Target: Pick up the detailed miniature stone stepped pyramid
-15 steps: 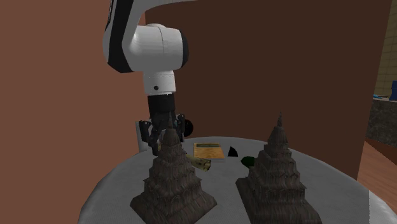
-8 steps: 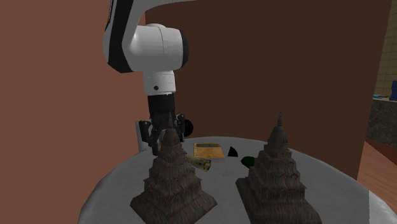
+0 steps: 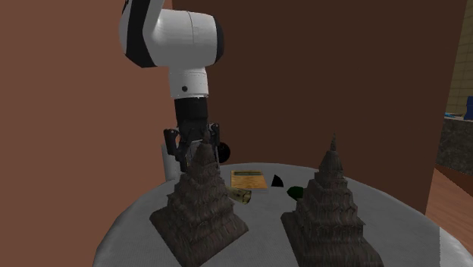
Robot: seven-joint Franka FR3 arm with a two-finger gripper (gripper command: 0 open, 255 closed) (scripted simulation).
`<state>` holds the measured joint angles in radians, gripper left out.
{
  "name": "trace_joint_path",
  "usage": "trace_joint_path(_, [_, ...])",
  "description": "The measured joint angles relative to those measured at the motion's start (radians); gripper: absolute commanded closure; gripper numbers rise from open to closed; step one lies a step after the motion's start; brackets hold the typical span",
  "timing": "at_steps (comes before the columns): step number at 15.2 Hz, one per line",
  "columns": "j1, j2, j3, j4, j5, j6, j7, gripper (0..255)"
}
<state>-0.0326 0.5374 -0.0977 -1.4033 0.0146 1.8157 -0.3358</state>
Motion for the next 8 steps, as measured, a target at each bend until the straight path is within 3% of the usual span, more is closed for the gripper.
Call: trace_joint_path(8, [-0.003,-0.010,-0.002,0.087,-0.001,-0.097,-0.003,255])
